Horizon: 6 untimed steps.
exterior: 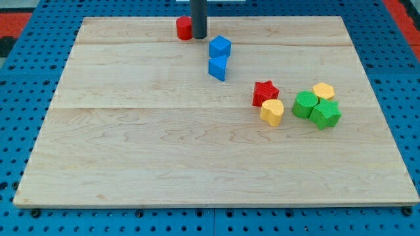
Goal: Push yellow hexagon on left side of red circle
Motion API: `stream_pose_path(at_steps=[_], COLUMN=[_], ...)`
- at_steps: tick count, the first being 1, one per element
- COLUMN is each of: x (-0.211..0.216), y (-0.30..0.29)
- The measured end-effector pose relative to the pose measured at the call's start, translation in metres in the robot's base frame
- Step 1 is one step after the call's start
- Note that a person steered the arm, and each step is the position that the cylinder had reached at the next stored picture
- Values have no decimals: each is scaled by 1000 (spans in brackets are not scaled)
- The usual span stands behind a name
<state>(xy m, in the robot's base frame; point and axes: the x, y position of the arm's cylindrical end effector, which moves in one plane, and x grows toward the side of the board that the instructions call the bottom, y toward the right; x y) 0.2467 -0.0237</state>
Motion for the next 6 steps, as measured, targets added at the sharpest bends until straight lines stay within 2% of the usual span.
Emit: stream_pose_path(at_steps=[2, 4, 5, 6], x=[4, 68, 61, 79], y=[0, 0, 0, 4])
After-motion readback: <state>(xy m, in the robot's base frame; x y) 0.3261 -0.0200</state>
